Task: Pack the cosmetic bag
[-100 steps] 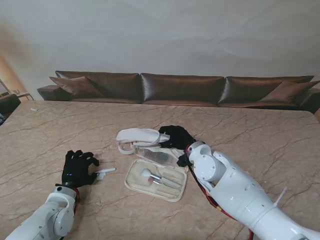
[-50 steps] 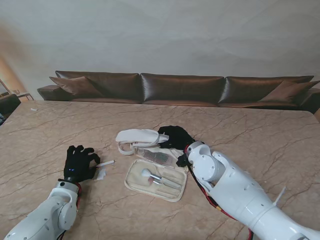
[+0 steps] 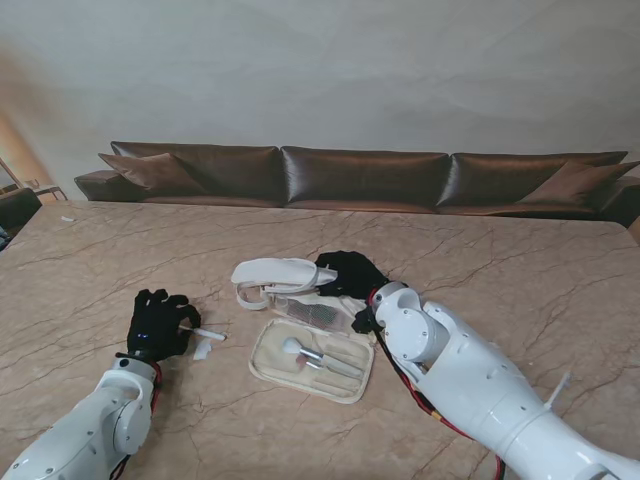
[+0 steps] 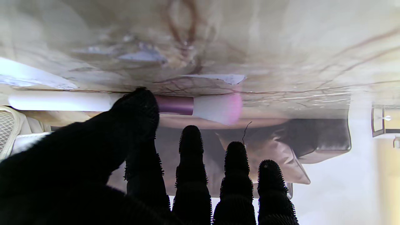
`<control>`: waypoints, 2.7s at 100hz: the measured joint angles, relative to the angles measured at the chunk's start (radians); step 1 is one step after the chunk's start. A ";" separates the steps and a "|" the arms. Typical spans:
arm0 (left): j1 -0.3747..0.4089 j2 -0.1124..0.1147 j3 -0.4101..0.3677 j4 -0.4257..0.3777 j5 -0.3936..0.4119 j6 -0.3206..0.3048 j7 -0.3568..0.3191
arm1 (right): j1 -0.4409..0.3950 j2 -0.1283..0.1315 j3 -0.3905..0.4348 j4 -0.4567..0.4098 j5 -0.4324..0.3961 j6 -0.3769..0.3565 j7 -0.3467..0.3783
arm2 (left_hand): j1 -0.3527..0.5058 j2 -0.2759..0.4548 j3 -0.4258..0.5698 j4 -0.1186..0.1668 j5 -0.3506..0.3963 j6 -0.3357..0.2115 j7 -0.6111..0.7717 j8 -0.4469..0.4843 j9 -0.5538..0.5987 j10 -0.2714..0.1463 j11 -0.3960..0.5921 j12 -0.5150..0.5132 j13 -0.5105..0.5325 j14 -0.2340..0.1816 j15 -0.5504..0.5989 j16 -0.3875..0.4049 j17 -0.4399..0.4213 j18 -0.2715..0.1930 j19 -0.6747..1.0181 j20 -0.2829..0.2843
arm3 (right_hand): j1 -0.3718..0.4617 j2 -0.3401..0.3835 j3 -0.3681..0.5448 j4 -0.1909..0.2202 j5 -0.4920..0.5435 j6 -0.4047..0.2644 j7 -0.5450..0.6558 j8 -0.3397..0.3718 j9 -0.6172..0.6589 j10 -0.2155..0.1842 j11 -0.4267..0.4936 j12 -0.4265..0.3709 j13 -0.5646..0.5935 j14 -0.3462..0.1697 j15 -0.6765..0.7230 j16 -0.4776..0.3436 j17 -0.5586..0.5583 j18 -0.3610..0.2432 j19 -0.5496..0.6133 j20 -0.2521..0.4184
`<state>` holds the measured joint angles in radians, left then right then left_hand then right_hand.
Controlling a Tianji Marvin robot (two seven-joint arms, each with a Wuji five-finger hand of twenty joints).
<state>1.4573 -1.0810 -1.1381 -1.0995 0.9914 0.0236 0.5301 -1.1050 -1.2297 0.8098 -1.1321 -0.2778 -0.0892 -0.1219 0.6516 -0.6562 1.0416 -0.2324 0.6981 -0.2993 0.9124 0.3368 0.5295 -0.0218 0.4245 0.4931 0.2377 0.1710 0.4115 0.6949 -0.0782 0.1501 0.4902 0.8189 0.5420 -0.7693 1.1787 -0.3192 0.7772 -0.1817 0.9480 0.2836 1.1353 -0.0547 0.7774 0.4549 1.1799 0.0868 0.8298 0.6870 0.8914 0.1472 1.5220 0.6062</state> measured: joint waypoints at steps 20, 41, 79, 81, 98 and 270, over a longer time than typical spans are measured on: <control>-0.002 0.002 0.012 0.007 -0.008 -0.007 0.023 | 0.000 0.000 -0.002 0.001 0.001 -0.001 0.000 | -0.084 -0.029 0.021 0.000 0.003 0.045 -0.058 0.008 0.000 0.000 0.000 0.000 0.000 0.000 0.000 0.000 0.000 0.000 0.000 0.000 | 0.000 0.000 0.000 0.000 0.000 0.000 0.000 0.000 0.000 0.000 0.000 0.000 0.000 0.000 0.000 0.002 0.000 0.000 0.001 0.001; -0.015 0.003 0.029 0.015 -0.005 0.001 0.025 | -0.002 -0.001 0.001 -0.001 0.002 -0.001 -0.002 | -0.062 -0.020 0.024 0.000 0.003 0.038 -0.009 0.038 0.000 0.000 0.000 0.000 0.000 0.000 0.000 0.000 0.000 0.000 0.000 0.000 | 0.000 0.000 0.000 0.000 0.000 0.000 0.000 0.000 0.000 0.000 0.000 0.000 0.000 0.000 0.001 0.002 0.000 0.000 0.001 0.002; -0.037 0.002 0.055 0.034 0.000 0.044 0.038 | -0.006 0.000 0.005 -0.004 0.001 -0.001 -0.002 | -0.016 -0.002 0.007 -0.010 0.018 -0.014 0.046 -0.001 0.061 0.000 0.022 0.003 0.054 0.000 0.022 0.011 0.009 0.001 0.089 -0.001 | 0.000 0.000 0.000 0.000 0.000 0.000 0.000 0.000 0.000 0.000 0.000 0.000 0.000 0.000 0.001 0.002 0.000 0.000 0.001 0.002; -0.039 0.002 0.058 0.037 0.002 0.048 0.042 | -0.006 0.000 0.005 -0.004 0.001 -0.001 -0.002 | -0.016 -0.003 0.005 -0.010 0.023 -0.014 0.046 -0.017 0.074 0.000 0.022 0.003 0.056 0.000 0.022 0.010 0.010 0.001 0.116 -0.007 | 0.000 0.000 0.000 0.000 0.000 0.000 0.000 0.000 0.000 0.000 0.000 0.000 0.000 0.000 0.001 0.002 0.000 0.000 0.001 0.002; -0.050 0.002 0.069 0.050 0.010 0.068 0.058 | -0.006 0.000 0.004 -0.006 0.000 -0.001 -0.001 | -0.017 -0.004 -0.012 -0.010 0.043 -0.014 0.034 -0.055 0.137 -0.011 0.048 0.015 0.108 0.000 0.036 0.011 0.015 0.001 0.217 -0.041 | 0.000 0.000 0.000 0.000 0.000 0.000 0.000 0.000 0.000 0.000 0.000 0.000 0.000 0.000 0.001 0.002 0.000 0.000 0.001 0.002; 0.159 0.031 -0.074 -0.244 0.204 -0.091 0.046 | 0.008 0.000 -0.014 -0.003 0.002 0.017 0.007 | -0.016 -0.034 -0.019 -0.037 0.044 -0.001 0.015 0.297 0.629 -0.070 -0.159 0.362 0.466 -0.059 0.159 0.147 0.057 -0.037 0.532 -0.162 | 0.000 0.000 0.000 0.000 0.001 0.000 0.000 0.000 0.000 0.000 0.000 0.000 0.003 0.000 0.001 0.003 0.008 0.000 0.001 0.000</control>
<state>1.6167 -1.0501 -1.2125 -1.3438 1.1951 -0.0678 0.5757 -1.0971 -1.2301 0.7956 -1.1350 -0.2754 -0.0727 -0.1150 0.6354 -0.6902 1.0229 -0.2691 0.7418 -0.3004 0.9276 0.6337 1.1586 -0.0918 0.2650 0.8554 0.7042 0.1121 0.5707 0.8419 -0.0208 0.1129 1.0221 0.6565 0.5420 -0.7693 1.1787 -0.3192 0.7779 -0.1817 0.9480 0.2836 1.1354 -0.0546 0.7775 0.4549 1.1830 0.0868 0.8309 0.6898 0.8996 0.1475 1.5233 0.6064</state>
